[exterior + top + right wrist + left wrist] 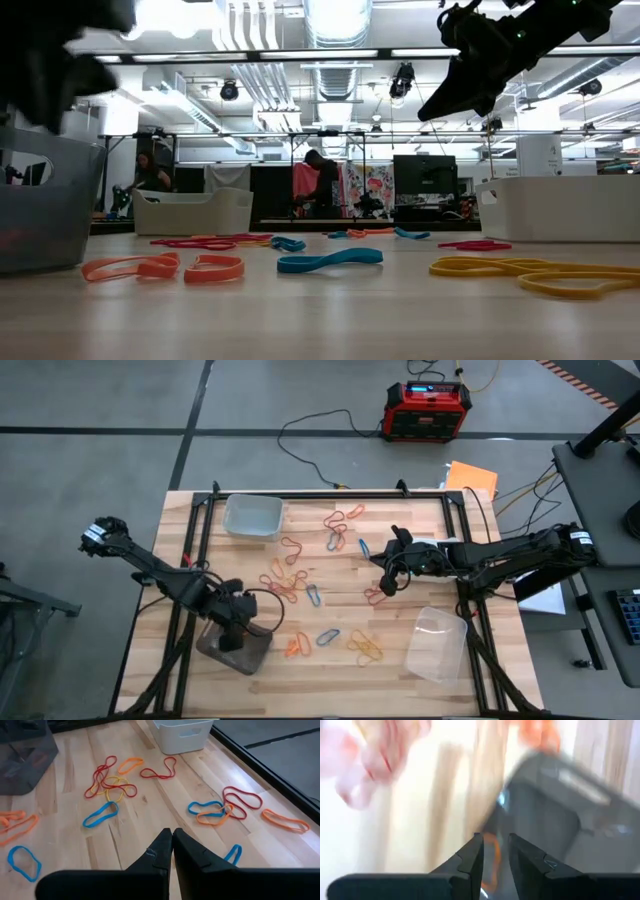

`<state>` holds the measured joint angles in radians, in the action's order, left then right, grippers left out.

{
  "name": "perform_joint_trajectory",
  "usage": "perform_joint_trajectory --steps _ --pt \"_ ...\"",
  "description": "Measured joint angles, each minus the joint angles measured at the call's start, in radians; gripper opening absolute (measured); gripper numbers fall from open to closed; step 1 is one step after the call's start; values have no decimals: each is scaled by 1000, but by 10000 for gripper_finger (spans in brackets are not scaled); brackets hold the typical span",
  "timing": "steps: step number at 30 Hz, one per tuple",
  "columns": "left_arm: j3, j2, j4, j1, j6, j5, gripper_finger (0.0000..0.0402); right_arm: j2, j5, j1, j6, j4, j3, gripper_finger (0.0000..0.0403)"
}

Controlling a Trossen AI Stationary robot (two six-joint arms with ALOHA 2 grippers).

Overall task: Sort rubber bands into baskets
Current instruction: Put the blue rubber band into the transparent bin

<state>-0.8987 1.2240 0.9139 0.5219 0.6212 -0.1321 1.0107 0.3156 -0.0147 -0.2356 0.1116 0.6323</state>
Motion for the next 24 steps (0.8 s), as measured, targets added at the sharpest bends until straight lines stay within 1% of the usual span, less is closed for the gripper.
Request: perform_joint_trajectory --steps 2,3,6,8,12,16,19,22,24 --pt "-25 0 -46 -10 -116 -42 72 0 0 0 -4 -1 0 9" --pt "-34 0 -81 -19 -183 -45 72 0 0 0 -8 -6 0 9" --pt "-39 -7 -213 -66 -397 -41 68 0 0 2 -8 -33 0 9" --pt "-31 -13 -302 -113 -534 -18 62 0 0 2 -3 -44 0 9" --pt "-15 -15 -356 -253 -738 73 48 0 8 24 1 -39 4 9" --pt "-6 -15 -366 -439 -901 156 40 12 10 68 15 -38 23 9" --pt "12 -15 -423 -592 -1027 272 39 41 10 115 40 -35 53 9" --pt "51 -15 -513 -743 -1115 403 39 92 4 172 68 -33 95 9" --pt "70 -15 -556 -830 -1129 431 39 134 -4 212 91 3 131 9"
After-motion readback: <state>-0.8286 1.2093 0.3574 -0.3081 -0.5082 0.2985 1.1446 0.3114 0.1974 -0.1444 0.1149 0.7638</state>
